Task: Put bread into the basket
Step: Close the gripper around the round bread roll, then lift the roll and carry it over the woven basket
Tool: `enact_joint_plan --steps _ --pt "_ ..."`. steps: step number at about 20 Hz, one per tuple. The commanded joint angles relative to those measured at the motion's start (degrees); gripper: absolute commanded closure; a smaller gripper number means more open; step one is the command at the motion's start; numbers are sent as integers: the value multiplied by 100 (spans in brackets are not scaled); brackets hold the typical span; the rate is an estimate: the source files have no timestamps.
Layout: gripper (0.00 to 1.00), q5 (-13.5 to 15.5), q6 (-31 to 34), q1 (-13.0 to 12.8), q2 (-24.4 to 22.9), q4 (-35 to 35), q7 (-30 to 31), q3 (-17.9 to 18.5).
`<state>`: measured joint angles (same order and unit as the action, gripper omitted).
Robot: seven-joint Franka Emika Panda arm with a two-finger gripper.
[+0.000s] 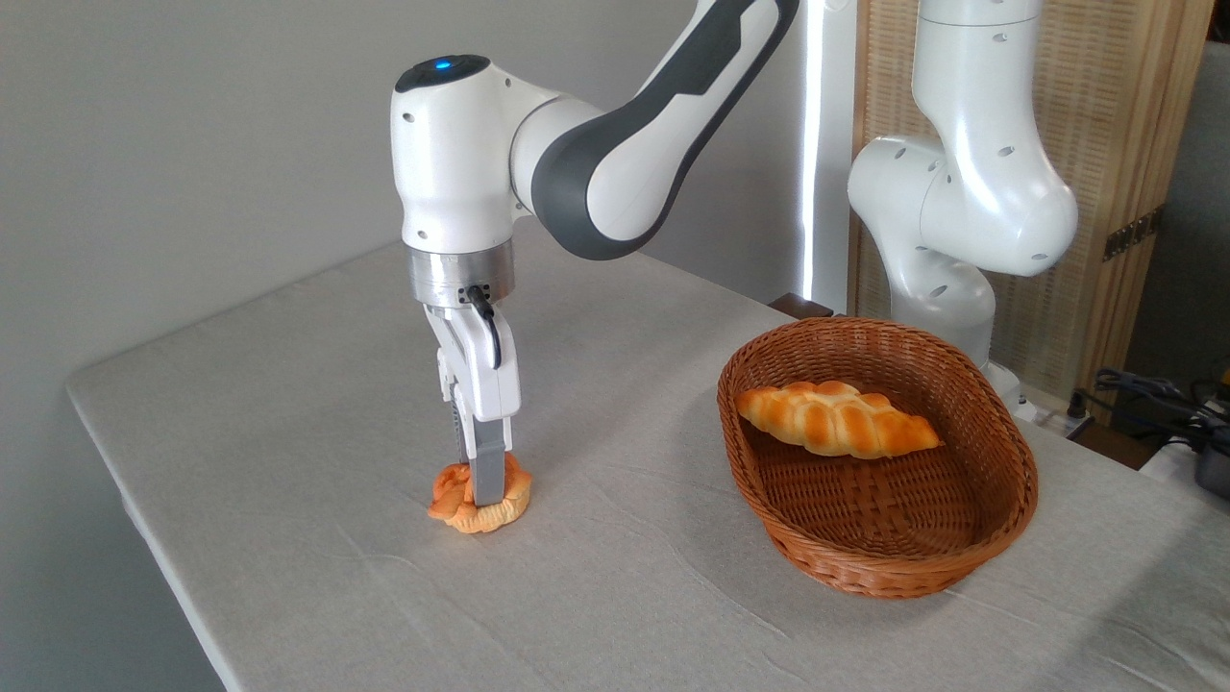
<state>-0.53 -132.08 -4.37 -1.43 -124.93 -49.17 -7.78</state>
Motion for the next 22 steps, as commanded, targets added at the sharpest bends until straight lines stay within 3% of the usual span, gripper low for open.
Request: enact_joint_plan --steps 1,7,8,11,14,16,18,22 --pt "79 -70 331 6 -199 38 4 22" --pt "78 -70 2307 234 -1349 469 -310 302" --pt "78 -70 2640 252 -1577 443 -730 478" --pt "77 -78 3599 183 -2236 233 -2442 1557" --pt "75 -410 3882 174 -2669 -145 -3755 2402" --pt "71 -911 4014 147 -2661 -260 -4309 2545" --pt "69 -1298 3980 121 -2608 -505 -4434 2606" --pt "55 -1309 3770 -37 -2520 -927 -4435 2633"
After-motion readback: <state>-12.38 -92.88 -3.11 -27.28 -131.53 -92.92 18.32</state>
